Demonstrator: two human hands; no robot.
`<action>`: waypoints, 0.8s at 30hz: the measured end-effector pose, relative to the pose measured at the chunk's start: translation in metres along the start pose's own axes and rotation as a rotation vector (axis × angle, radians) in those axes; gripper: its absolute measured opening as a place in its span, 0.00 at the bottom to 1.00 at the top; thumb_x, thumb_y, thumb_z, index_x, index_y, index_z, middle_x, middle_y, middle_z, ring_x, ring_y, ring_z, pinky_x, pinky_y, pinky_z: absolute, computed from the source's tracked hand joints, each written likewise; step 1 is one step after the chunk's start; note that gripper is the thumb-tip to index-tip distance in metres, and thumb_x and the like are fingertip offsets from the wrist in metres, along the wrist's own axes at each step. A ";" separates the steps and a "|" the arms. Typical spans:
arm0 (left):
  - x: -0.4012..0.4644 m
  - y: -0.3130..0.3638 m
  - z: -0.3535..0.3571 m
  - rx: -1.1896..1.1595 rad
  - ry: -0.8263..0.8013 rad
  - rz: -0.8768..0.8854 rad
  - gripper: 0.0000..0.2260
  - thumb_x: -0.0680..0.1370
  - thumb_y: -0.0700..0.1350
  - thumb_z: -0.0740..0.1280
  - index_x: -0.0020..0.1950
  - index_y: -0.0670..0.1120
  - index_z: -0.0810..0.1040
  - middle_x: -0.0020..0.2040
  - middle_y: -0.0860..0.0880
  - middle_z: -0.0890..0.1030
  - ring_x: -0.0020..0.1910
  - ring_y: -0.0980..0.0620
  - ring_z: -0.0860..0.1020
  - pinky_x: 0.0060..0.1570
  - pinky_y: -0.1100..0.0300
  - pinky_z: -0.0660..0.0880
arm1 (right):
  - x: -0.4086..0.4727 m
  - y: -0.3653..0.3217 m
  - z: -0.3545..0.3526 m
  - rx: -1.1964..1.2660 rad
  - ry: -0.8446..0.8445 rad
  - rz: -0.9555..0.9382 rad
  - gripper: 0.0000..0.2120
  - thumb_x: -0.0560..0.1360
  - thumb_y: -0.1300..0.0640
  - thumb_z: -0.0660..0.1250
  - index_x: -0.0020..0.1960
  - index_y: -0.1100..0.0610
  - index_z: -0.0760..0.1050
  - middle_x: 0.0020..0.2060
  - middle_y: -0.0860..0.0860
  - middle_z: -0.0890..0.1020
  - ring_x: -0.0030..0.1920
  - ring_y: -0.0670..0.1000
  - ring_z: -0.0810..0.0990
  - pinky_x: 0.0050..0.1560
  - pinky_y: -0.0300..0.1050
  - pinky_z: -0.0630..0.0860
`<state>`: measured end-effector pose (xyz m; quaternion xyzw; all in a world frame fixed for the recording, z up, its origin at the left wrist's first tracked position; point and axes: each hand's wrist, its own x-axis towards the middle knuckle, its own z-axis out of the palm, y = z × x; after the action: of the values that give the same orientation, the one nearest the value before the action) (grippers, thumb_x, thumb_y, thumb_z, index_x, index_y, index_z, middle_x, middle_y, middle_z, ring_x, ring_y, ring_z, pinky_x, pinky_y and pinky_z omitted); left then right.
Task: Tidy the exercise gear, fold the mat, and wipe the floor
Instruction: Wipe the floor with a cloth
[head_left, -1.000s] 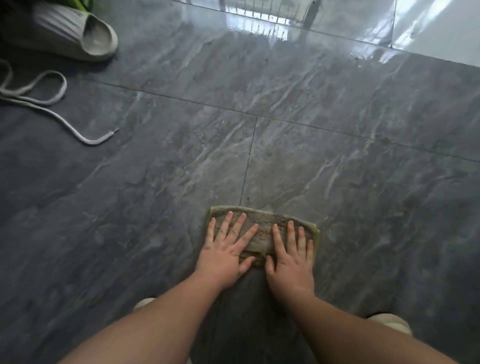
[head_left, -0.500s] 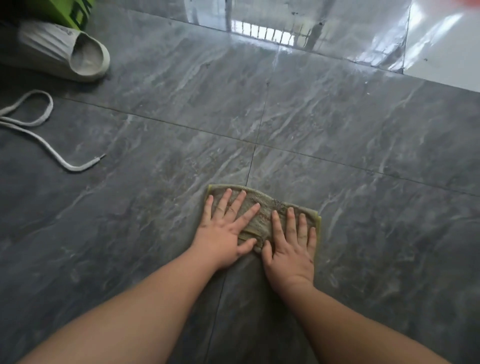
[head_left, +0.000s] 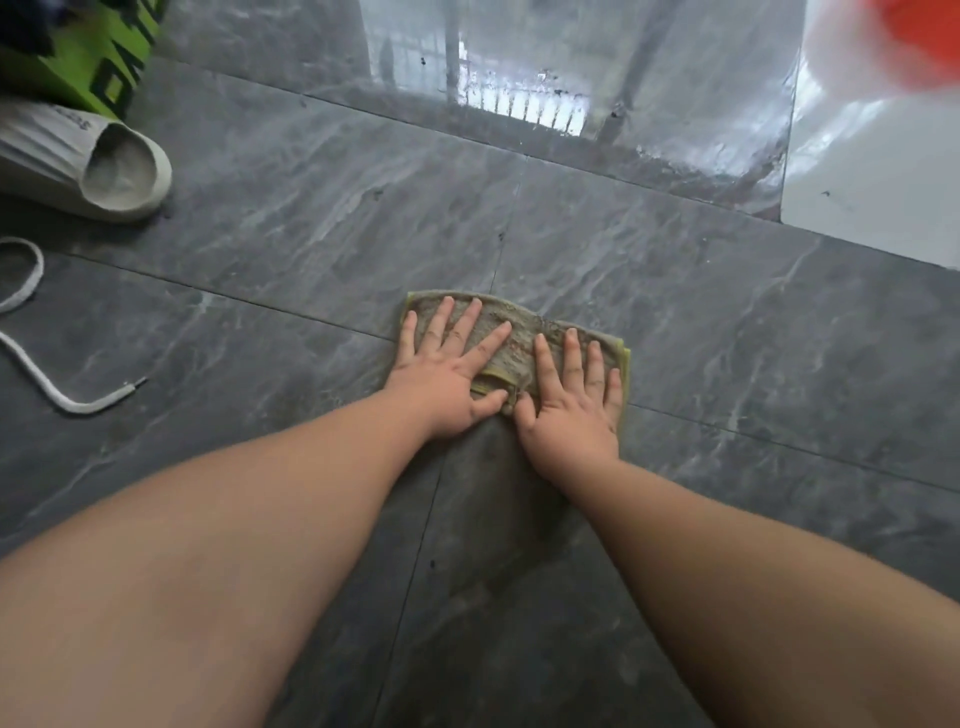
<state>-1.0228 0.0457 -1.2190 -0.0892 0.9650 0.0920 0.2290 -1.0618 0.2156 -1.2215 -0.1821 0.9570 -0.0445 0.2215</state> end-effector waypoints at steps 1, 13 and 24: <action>0.008 0.000 -0.005 -0.005 -0.004 -0.010 0.36 0.75 0.71 0.51 0.76 0.66 0.34 0.79 0.52 0.32 0.76 0.45 0.30 0.71 0.36 0.31 | 0.012 0.002 -0.007 0.001 -0.018 -0.021 0.35 0.77 0.39 0.51 0.79 0.39 0.39 0.80 0.47 0.38 0.79 0.52 0.34 0.76 0.56 0.31; -0.018 0.058 0.006 -0.012 -0.111 -0.058 0.36 0.77 0.69 0.49 0.76 0.60 0.31 0.77 0.48 0.28 0.75 0.41 0.28 0.70 0.32 0.33 | 0.004 0.051 -0.036 -0.123 -0.216 -0.115 0.35 0.80 0.36 0.51 0.79 0.41 0.35 0.79 0.48 0.34 0.79 0.54 0.33 0.77 0.57 0.36; -0.089 0.226 0.050 0.010 -0.302 0.081 0.40 0.77 0.69 0.52 0.75 0.58 0.27 0.74 0.45 0.23 0.71 0.39 0.22 0.66 0.30 0.30 | -0.128 0.207 -0.022 -0.136 -0.215 -0.047 0.37 0.80 0.40 0.52 0.80 0.45 0.33 0.79 0.54 0.35 0.79 0.58 0.35 0.79 0.55 0.40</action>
<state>-0.9717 0.2868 -1.1915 -0.0343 0.9227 0.1090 0.3681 -1.0325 0.4555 -1.1834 -0.2230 0.9239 0.0349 0.3089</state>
